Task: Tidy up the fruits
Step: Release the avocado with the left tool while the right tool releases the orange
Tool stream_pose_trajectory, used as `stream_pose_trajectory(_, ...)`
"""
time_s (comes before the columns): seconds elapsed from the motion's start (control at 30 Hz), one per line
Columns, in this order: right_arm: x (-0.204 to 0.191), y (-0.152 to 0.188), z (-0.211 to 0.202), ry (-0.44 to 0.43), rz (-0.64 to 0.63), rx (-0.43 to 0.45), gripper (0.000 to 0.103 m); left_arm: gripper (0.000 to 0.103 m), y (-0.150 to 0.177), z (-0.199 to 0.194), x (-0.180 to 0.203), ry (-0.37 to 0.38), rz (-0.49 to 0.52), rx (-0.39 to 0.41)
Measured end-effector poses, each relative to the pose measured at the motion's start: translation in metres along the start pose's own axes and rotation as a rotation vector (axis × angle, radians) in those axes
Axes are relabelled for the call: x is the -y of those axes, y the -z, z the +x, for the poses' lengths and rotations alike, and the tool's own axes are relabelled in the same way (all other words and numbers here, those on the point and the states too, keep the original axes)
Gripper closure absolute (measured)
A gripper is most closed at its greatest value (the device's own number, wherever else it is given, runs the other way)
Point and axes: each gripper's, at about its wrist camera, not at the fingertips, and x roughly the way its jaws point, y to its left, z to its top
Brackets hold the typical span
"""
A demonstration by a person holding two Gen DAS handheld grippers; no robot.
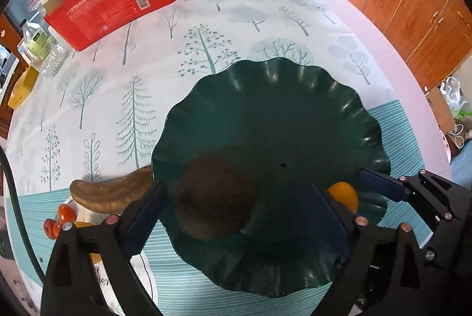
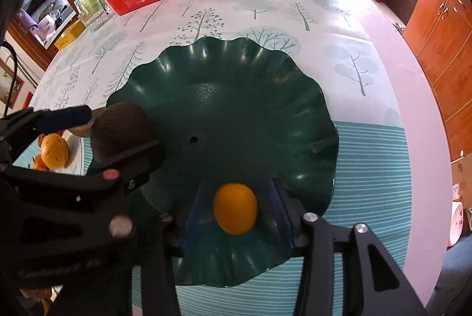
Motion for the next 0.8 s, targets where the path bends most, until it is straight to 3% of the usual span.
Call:
stream_pose_trajectory(0.23,-0.001,0.002,-0.006,-0.011,-0.008,0.027,0.046,0.007,0.003,0.000,-0.002,0.035,-0.032,-0.021)
stream_pose_trajectory(0.8,-0.005,0.001,-0.030,-0.050,0.027,0.089,0.046,0.007,0.012,-0.045,-0.015,0.028,-0.087,0.130)
